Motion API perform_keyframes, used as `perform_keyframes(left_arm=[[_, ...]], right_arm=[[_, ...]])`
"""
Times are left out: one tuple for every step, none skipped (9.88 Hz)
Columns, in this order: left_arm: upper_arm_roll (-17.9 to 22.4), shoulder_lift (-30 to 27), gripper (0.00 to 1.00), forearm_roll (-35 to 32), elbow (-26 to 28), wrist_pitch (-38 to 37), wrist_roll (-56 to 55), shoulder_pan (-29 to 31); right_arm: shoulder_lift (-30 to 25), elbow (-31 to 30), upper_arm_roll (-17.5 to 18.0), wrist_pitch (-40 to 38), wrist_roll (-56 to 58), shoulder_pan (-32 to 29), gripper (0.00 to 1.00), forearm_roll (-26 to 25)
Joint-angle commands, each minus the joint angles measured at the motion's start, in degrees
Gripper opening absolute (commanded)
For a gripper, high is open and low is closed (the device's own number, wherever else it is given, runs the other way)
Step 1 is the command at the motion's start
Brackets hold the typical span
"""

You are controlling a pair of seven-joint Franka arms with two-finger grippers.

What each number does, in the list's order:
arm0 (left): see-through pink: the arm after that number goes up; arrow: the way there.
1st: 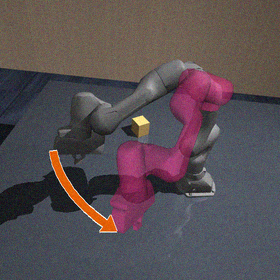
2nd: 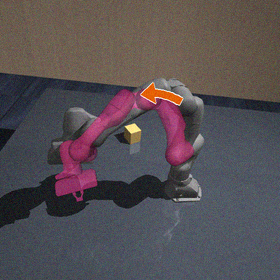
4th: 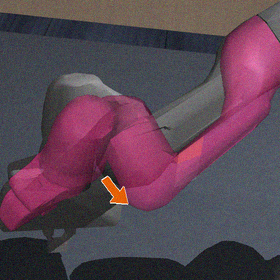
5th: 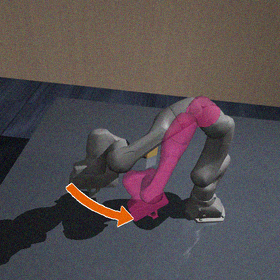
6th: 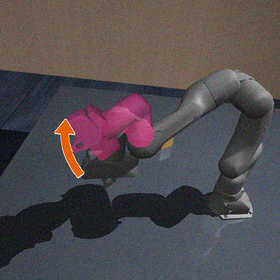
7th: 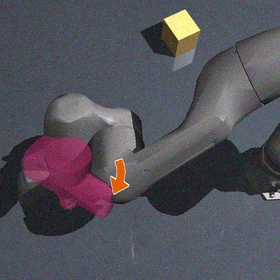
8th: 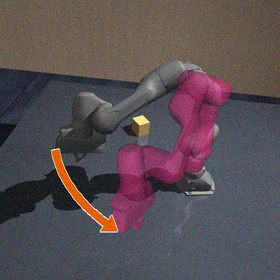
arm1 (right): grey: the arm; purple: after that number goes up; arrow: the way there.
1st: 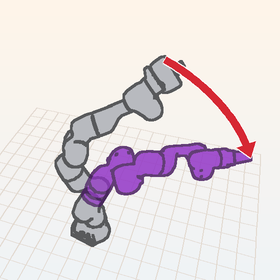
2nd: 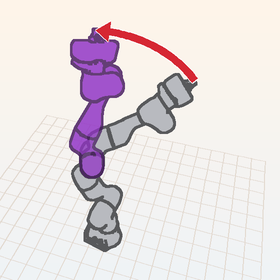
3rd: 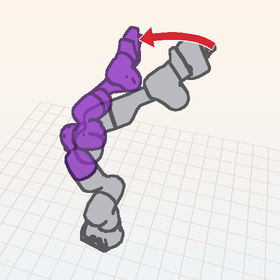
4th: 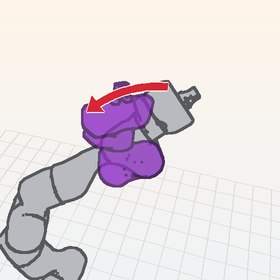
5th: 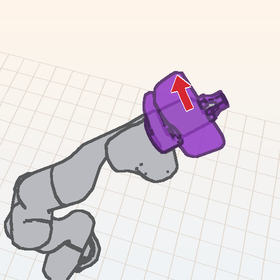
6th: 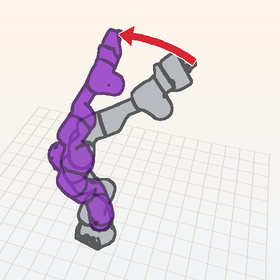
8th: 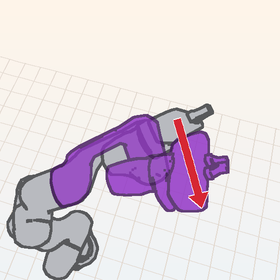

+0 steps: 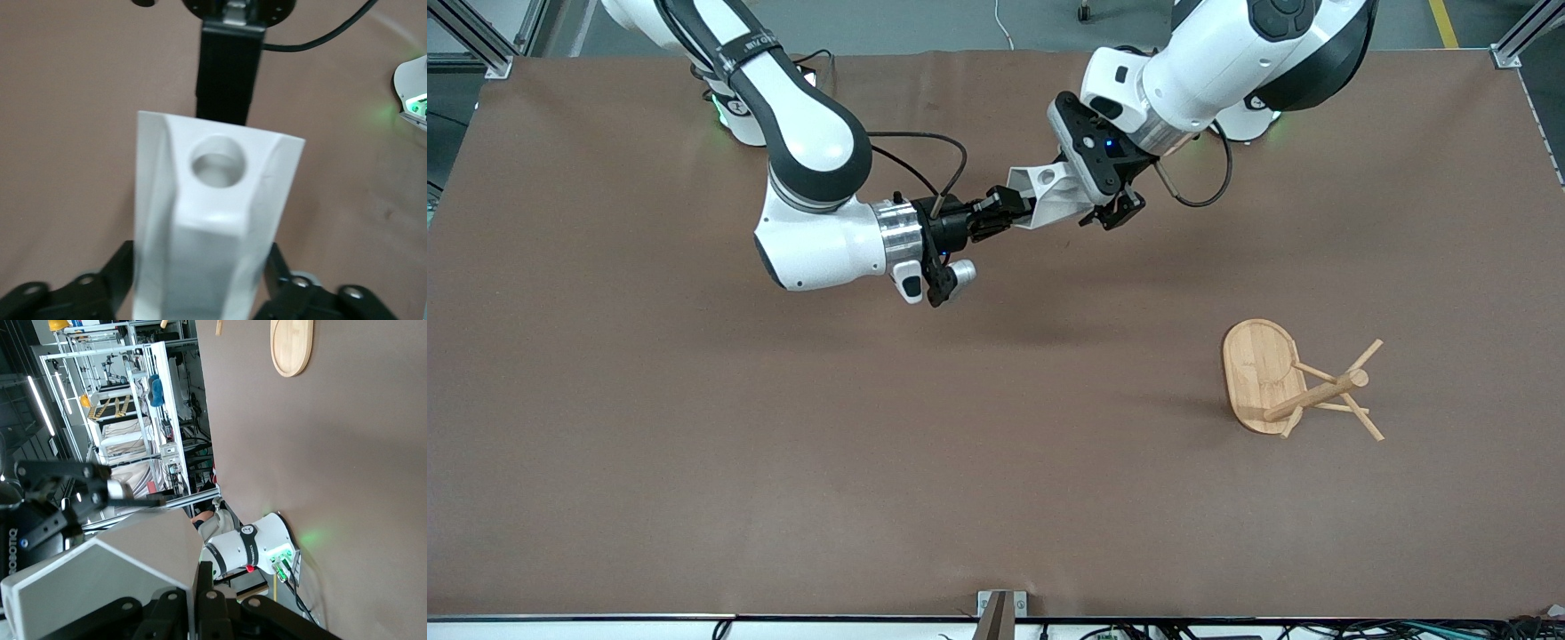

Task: Hang cup on rack
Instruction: 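Grasp the cup's top with the left gripper beside the right gripper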

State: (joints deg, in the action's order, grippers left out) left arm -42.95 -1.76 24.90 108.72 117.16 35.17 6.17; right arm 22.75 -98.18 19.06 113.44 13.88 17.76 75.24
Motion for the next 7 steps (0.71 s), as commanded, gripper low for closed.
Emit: perform_keyframes(left_arm=[[-0.38, 1.58, 0.31, 0.59, 1.49, 2.55, 1.48, 0.07], [-0.38, 1.67, 0.13, 0.59, 1.49, 2.55, 1.39, 0.07], [-0.38, 1.58, 0.04, 0.59, 1.49, 2.55, 1.21, 0.07], [-0.38, 1.58, 0.00, 0.59, 1.49, 2.55, 1.21, -0.02], [-0.38, 1.67, 0.00, 0.59, 1.49, 2.55, 1.39, 0.07], [-0.38, 1.58, 0.00, 0.59, 1.40, 2.55, 1.39, 0.16], [-0.38, 1.67, 0.00, 0.59, 1.32, 2.55, 1.39, 0.25]], right_arm=[[-1.57, -0.88, 0.72, -0.59, -0.87, -0.18, 0.01, 1.40], [-1.57, -0.88, 0.72, -0.59, -0.87, -0.18, 0.01, 1.40], [-1.57, -0.79, 0.80, -1.02, -1.13, -0.26, 0.01, 1.40], [-1.57, -0.96, 0.72, -2.16, -3.83, -0.96, 0.33, 1.05], [-1.66, -0.79, 0.63, -3.39, -4.04, -1.14, 0.99, -1.39], [-1.83, -0.70, 0.45, -3.66, -3.95, -1.58, 1.00, -3.76], [-2.44, -0.87, 0.36, -3.84, -4.04, -3.32, 1.00, -6.31]])
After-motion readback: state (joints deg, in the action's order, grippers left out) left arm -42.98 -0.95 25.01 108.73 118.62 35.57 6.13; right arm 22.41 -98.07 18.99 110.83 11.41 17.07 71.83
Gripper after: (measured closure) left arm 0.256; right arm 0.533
